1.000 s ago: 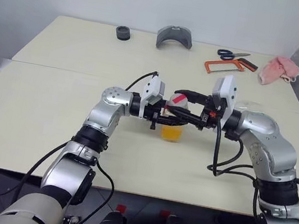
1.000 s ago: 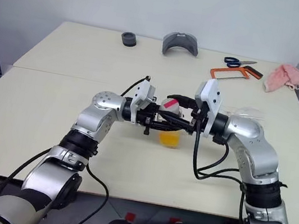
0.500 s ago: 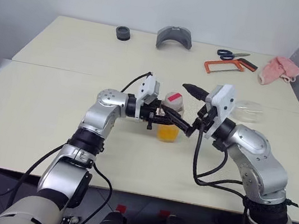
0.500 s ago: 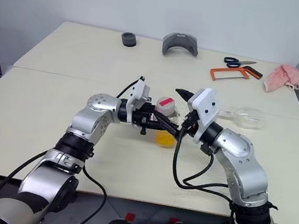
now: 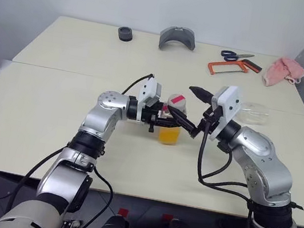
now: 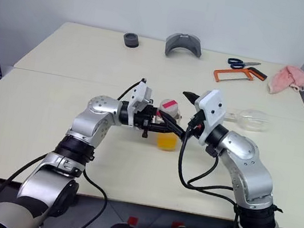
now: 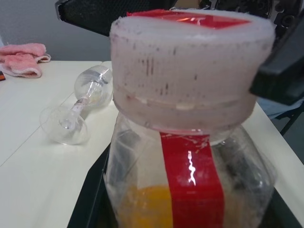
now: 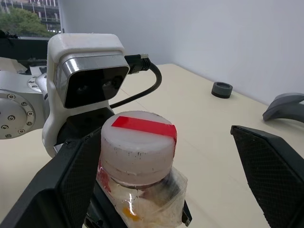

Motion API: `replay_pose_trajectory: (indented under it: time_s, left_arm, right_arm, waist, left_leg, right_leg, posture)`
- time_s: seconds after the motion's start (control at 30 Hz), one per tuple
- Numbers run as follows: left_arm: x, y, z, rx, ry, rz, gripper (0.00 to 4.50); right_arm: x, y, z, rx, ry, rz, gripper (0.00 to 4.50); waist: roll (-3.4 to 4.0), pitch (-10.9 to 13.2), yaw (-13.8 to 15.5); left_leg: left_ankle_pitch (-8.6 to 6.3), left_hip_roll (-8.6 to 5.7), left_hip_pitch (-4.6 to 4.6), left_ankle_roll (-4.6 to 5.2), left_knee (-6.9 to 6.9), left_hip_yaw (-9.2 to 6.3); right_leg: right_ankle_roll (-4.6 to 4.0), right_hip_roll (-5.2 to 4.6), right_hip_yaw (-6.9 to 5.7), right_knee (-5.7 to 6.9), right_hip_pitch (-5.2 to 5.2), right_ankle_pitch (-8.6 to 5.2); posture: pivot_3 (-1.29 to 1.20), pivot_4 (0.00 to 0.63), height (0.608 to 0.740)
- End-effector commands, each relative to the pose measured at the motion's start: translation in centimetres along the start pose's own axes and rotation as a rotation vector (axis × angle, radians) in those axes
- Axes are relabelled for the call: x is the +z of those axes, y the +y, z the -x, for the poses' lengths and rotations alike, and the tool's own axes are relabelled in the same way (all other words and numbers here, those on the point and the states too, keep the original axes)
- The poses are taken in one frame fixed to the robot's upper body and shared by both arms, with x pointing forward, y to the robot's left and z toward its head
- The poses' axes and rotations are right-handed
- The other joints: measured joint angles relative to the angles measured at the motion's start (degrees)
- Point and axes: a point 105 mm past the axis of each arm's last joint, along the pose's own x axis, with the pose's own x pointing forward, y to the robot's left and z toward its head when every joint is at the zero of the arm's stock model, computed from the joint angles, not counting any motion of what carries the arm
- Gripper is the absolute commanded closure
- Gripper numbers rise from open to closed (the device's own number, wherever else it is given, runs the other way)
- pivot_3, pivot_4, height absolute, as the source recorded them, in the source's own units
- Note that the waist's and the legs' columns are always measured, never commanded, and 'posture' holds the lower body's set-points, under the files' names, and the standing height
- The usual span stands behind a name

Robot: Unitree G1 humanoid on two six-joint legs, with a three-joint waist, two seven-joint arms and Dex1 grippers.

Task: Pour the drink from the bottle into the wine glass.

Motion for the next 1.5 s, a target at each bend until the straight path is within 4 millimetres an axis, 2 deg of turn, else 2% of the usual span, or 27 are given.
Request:
replay_pose_trajectory:
  time_s: [0.03,0.17,0.43,0.53,0.67,1.0,1.1,1.3,1.4,1.5]
  left_arm:
    - [1.3,0.1,0.5,0.007,-0.026,-0.055,2.83]
    - [1.3,0.3,0.5,0.025,-0.029,-0.053,2.83]
    - [1.5,0.9,0.5,0.059,-0.043,-0.057,2.84]
    - [1.5,1.0,0.4,0.07,-0.047,-0.059,2.84]
    - [1.4,1.0,0.3,0.07,-0.048,-0.06,2.84]
    - [1.3,0.9,0.1,0.06,-0.043,-0.065,2.84]
    - [1.4,0.8,0.1,0.061,-0.043,-0.065,2.84]
    - [1.3,0.7,0.2,0.06,-0.04,-0.065,2.84]
    - [1.1,0.6,0.2,0.05,-0.034,-0.061,2.85]
    - [0.8,0.0,0.3,-0.002,-0.005,-0.056,2.85]
  right_arm:
    - [1.0,-1.8,1.5,-0.084,-0.019,0.024,0.0]
    - [1.1,-1.8,1.9,-0.079,-0.015,0.014,0.0]
    - [1.3,0.2,2.0,0.03,-0.006,-0.038,0.0]
    - [1.9,1.5,1.2,0.046,-0.026,-0.051,0.0]
    - [2.0,2.0,-0.1,0.013,-0.034,-0.058,0.0]
    - [1.8,1.3,-1.7,-0.081,-0.042,-0.06,0.0]
    - [1.5,1.0,-1.8,-0.094,-0.032,-0.05,0.61]
    - [1.7,1.2,-1.9,-0.074,-0.046,-0.037,2.56]
    - [1.9,1.9,-1.9,-0.007,-0.064,-0.022,2.56]
    - [2.7,3.2,-1.9,0.164,-0.105,0.034,2.56]
  waist:
    - [0.0,0.0,-0.01]
    - [0.0,0.0,-0.01]
    - [0.0,0.0,-0.01]
    - [0.0,0.0,-0.06]
    - [0.0,0.0,-0.14]
    - [0.0,0.0,-0.12]
    - [0.0,0.0,-0.12]
    - [0.01,0.0,-0.28]
    - [0.01,0.0,-0.45]
    - [0.0,0.0,-0.6]
  left_leg:
    - [0.0,0.0,0.0,0.0,0.0,0.0]
    - [0.0,0.0,0.0,0.0,0.0,0.0]
    - [0.0,-0.01,0.0,0.01,0.0,0.02]
    - [0.0,0.0,0.0,0.01,-0.01,0.01]
    - [0.0,0.01,0.01,0.0,0.0,0.01]
    - [0.0,0.0,0.0,0.0,0.0,-0.03]
    - [0.0,-0.01,0.0,0.0,0.0,-0.02]
    - [0.0,0.0,0.0,0.0,-0.01,-0.02]
    - [0.0,0.0,0.0,0.0,0.0,-0.03]
    - [0.0,-0.03,0.0,0.0,-0.01,-0.01]
  right_leg:
    - [0.0,0.0,0.0,0.0,0.0,0.0]
    - [0.0,0.01,0.0,0.0,0.0,0.0]
    - [0.0,0.01,0.01,0.0,0.0,0.0]
    - [0.0,0.02,0.0,0.0,0.0,0.0]
    - [0.0,0.02,0.0,0.0,0.0,0.0]
    - [0.0,0.0,-0.01,0.0,0.0,0.0]
    - [0.0,0.01,-0.01,0.0,0.0,0.0]
    - [0.0,0.02,-0.02,0.0,0.0,0.0]
    - [0.0,0.01,-0.01,0.0,0.0,0.0]
    - [0.0,0.02,-0.02,0.0,0.0,0.0]
  posture:
    - [0.0,0.15,0.74]
    - [0.0,0.15,0.74]
    - [0.0,0.15,0.74]
    - [0.0,0.15,0.74]
    - [0.0,0.15,0.74]
    - [0.0,0.15,0.74]
    - [0.0,0.15,0.74]
    - [0.0,0.15,0.74]
    - [0.0,0.15,0.74]
    - [0.0,0.15,0.74]
